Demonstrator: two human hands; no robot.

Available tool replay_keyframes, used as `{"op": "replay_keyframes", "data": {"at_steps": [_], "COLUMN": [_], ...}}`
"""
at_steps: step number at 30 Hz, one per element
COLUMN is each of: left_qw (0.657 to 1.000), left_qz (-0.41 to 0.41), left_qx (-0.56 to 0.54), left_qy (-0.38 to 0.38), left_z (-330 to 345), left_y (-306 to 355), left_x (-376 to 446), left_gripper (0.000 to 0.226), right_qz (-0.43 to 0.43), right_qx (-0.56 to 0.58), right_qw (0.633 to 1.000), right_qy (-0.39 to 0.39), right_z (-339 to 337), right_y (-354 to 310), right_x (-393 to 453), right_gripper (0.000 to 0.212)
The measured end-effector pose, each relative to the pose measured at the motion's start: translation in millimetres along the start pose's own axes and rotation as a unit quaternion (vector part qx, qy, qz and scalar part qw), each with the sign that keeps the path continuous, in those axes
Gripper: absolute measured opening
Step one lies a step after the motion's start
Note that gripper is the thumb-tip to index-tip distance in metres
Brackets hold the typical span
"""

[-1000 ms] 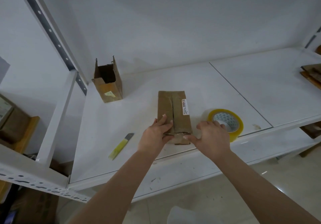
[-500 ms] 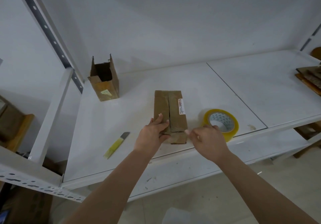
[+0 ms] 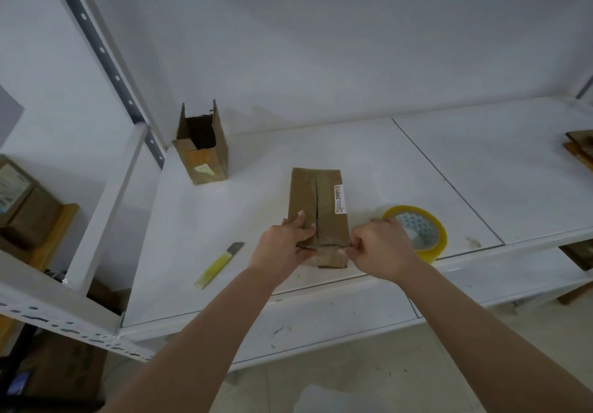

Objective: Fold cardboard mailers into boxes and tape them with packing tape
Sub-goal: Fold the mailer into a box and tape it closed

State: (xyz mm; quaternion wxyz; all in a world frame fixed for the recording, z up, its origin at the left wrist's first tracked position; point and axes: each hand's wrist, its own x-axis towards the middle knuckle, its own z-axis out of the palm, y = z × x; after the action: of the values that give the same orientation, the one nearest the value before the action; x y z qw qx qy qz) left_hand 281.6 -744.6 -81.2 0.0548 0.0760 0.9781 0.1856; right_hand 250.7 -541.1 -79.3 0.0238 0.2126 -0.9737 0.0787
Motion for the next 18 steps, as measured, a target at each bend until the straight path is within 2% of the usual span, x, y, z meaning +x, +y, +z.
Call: {"op": "replay_keyframes", "data": {"at_steps": [4,7,14,18], "left_qw": [1.0,1.0,1.0,1.0], "left_qz": [0.001,-0.002,-0.002,-0.001], "left_qx": [-0.007,0.001,0.007,-0.012], "left_qy": [0.003,-0.003,-0.002,0.0], "left_z": [-0.6,-0.5,-1.9,-0.7], "left_y": [0.7,0.9,2.0,1.4], "left_x": [0.3,0.6,1.1,0.3], "left_gripper": [0.053,0.053,0.052,0.054], "right_qz": [-0.009,-0.007,-0.013,-0.007], "right_qx": [-0.049,-0.094,-0.07,-0.066], "right_qw": [0.999,0.995,0.997,0.997], "right_qy": [-0.021,-0.006,-0.006,-0.03], "right_z": [-0.4,6.1,1.6,1.3], "right_y": [-1.0,-5.9,-4.7,-3.7], "right_x": [3.7,5.0,7.1,4.4], "right_gripper": [0.043,0.049,0.056,0.055]}}
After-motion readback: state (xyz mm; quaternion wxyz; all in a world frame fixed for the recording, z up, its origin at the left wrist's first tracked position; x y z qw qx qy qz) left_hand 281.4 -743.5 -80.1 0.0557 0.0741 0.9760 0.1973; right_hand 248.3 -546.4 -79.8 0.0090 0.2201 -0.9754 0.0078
